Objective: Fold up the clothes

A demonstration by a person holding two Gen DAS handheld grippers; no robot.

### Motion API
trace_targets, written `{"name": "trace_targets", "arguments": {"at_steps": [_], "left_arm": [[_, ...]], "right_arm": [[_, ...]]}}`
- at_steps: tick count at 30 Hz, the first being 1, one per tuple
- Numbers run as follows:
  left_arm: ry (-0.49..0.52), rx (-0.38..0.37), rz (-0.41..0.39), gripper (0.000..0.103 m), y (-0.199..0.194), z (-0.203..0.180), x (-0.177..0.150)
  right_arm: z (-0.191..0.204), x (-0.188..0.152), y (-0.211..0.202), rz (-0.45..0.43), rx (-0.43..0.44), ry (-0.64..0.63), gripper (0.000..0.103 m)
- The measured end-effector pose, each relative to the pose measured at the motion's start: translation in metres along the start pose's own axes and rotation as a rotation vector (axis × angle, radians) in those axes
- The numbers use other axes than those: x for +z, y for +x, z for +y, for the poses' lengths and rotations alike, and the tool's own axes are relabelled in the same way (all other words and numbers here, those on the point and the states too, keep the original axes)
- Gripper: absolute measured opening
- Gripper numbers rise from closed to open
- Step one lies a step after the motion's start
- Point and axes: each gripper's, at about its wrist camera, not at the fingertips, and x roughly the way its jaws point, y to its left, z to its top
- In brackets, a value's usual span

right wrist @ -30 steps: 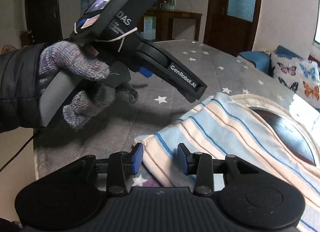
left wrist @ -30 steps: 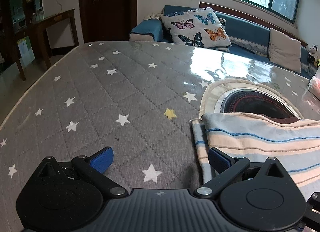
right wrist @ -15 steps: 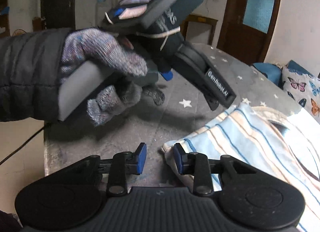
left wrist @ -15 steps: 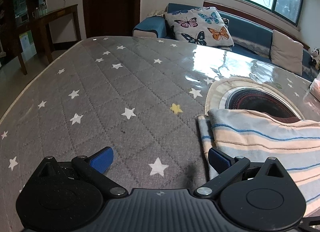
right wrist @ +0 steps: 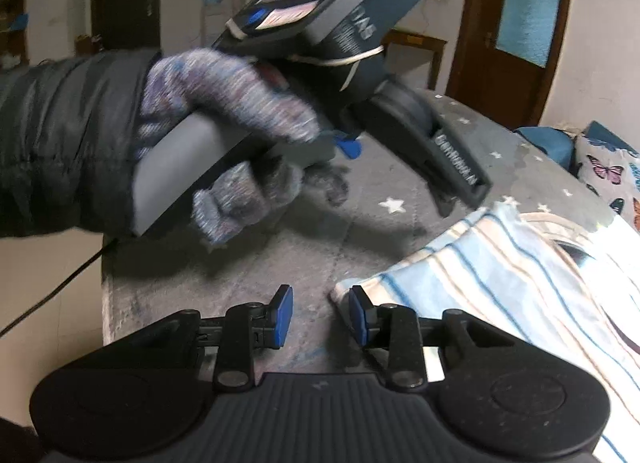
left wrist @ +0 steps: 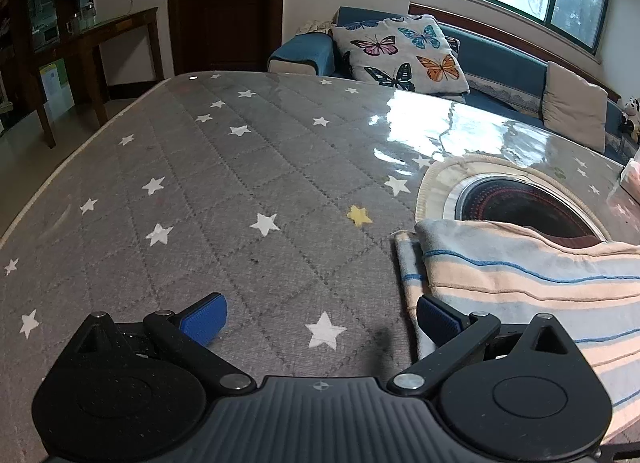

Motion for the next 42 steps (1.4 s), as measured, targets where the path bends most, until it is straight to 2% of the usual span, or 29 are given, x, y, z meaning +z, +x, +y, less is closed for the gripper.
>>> {"name": "trace_targets", "arguments": {"at_steps": [4, 8, 11, 14, 17, 19, 22, 31, 40, 42], "left_arm": [[-0.001, -0.003, 0.0, 0.103, 0.0, 0.001, 0.0], [-0.004, -0.008, 0.0, 0.103, -0.001, 0.003, -0.001], [-0.019, -0.016, 0.005, 0.103, -0.001, 0.006, -0.001], [-0.027, -0.025, 0.008, 0.103, -0.003, 0.006, -0.001], [-0.038, -0.048, 0.017, 0.103, -0.006, 0.006, -0.002], [-0.051, -0.061, 0.028, 0.103, -0.006, 0.006, -0.003], [-0.091, -0.089, 0.054, 0.103, -0.007, 0.007, -0.004], [-0.242, -0.205, 0.147, 0.101, -0.005, 0.008, -0.008], [-0.323, -0.299, 0.185, 0.088, -0.008, 0.0, -0.007], [-0.328, -0.307, 0.187, 0.078, -0.009, -0.003, -0.007]], "right_arm": [[0.003, 0.003, 0.011, 0.027, 0.01, -0.005, 0.037], [0.006, 0.004, 0.005, 0.018, 0.02, -0.018, 0.036], [0.003, 0.005, -0.002, 0.003, -0.027, -0.015, 0.036], [-0.002, 0.006, 0.004, 0.031, -0.059, 0.002, 0.036], [-0.002, 0.005, 0.012, 0.048, -0.073, 0.013, 0.03], [-0.003, 0.005, 0.012, 0.043, -0.077, 0.024, 0.01], [-0.014, 0.008, 0.007, 0.032, -0.068, 0.08, 0.007], [-0.042, 0.017, -0.03, -0.055, -0.007, 0.222, 0.006], [-0.059, 0.017, -0.055, -0.125, 0.001, 0.273, 0.006], [-0.061, 0.017, -0.056, -0.13, 0.003, 0.274, 0.005]]}}
